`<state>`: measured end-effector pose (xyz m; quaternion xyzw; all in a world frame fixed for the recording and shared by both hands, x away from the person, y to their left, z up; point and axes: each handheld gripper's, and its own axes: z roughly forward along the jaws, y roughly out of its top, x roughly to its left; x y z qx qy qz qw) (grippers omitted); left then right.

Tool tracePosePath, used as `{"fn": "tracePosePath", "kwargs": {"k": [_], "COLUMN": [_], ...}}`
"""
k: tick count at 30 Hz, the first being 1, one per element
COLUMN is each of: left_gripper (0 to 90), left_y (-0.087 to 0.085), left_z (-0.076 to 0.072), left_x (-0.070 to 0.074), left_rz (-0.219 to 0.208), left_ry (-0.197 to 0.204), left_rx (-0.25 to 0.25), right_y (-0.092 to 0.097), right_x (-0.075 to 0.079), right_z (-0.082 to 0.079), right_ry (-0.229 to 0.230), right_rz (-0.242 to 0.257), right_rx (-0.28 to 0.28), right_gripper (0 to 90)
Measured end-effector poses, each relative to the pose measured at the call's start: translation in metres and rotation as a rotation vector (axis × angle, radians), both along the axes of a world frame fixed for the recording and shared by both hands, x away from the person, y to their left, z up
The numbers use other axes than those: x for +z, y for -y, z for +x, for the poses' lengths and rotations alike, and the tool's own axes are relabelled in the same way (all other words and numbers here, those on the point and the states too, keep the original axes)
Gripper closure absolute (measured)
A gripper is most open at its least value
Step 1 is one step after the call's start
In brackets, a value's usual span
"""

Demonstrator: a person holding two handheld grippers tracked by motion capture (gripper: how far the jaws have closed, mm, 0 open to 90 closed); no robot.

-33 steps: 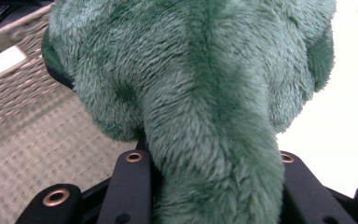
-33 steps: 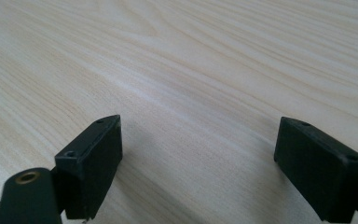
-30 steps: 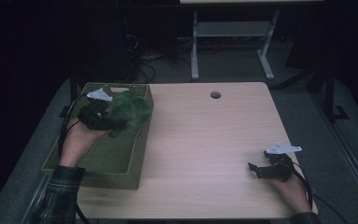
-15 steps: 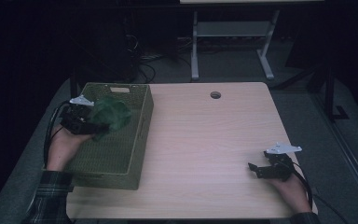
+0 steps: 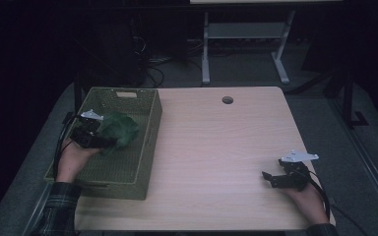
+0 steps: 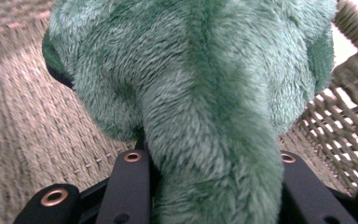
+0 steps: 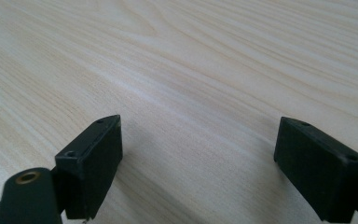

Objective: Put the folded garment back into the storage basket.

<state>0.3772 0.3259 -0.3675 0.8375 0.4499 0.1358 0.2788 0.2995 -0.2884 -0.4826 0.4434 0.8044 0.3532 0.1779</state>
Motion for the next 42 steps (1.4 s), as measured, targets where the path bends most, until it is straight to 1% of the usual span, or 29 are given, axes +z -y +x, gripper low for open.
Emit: {"fn": "tracePosePath", "kwargs": {"k": [2, 8, 9, 12, 14, 16, 18, 20, 23, 26, 29, 33, 35, 37, 40, 42], "left_gripper": [64.0, 64.0, 63.9, 63.8, 63.7, 63.3, 62.9, 62.2, 59.8, 55.8, 48.9, 34.5, 26.7, 20.8, 14.3, 13.2], "left_y": [0.0, 0.001, 0.001, 0.0, -0.001, 0.0, 0.001, 0.001, 0.001, 0.001, 0.0, -0.001, -0.001, 0.0, 0.0, 0.0], "left_z": [0.001, 0.006, 0.006, 0.007, 0.008, 0.008, 0.009, 0.009, 0.01, 0.011, 0.011, 0.012, 0.013, 0.013, 0.013, 0.013], "left_x": [-0.006, -0.021, -0.024, -0.026, -0.027, -0.029, -0.031, -0.033, -0.035, -0.038, -0.039, -0.042, -0.043, -0.044, -0.045, -0.045], "left_rz": [0.003, 0.018, 0.011, 0.022, 0.018, 0.03, 0.032, 0.046, 0.058, 0.057, 0.061, 0.064, 0.071, 0.079, 0.084, 0.089], "left_ry": [-0.015, -0.039, -0.046, -0.059, -0.066, -0.08, -0.097, -0.116, -0.118, -0.141, -0.148, -0.146, -0.148, -0.149, -0.146, -0.134], "left_rx": [-0.004, -0.002, 0.004, 0.005, 0.01, 0.014, 0.011, 0.007, 0.011, 0.016, 0.022, 0.037, 0.041, 0.043, 0.043, 0.043], "right_y": [0.0, 0.0, 0.0, 0.0, 0.0, 0.0, 0.0, 0.0, 0.0, 0.0, 0.0, 0.0, 0.0, 0.0, 0.0, 0.0], "right_x": [0.0, 0.0, 0.0, 0.0, 0.0, 0.0, 0.0, 0.0, 0.0, 0.0, 0.0, 0.0, 0.0, 0.0, 0.0, 0.0], "right_z": [0.0, 0.0, 0.0, 0.0, 0.0, 0.0, 0.0, 0.0, 0.0, 0.0, 0.0, 0.0, 0.0, 0.0, 0.0, 0.0], "right_ry": [0.0, 0.0, 0.0, 0.0, 0.0, 0.0, 0.0, 0.0, 0.0, 0.0, 0.0, 0.0, 0.0, 0.0, 0.0, 0.0], "right_rz": [0.0, 0.0, 0.0, 0.0, 0.0, 0.0, 0.002, 0.0, 0.0, 0.0, 0.0, 0.0, 0.0, 0.0, 0.0, 0.0], "right_rx": [0.0, 0.0, 0.0, 0.0, 0.0, 0.0, -0.002, 0.0, 0.0, 0.0, 0.0, 0.0, 0.0, 0.0, 0.0, 0.0], "right_gripper": [14.8, 14.8, 14.8, 14.8, 14.8, 14.8, 14.8, 14.8, 14.8, 14.8, 14.8, 14.8, 14.8, 14.8, 14.8, 14.8]}}
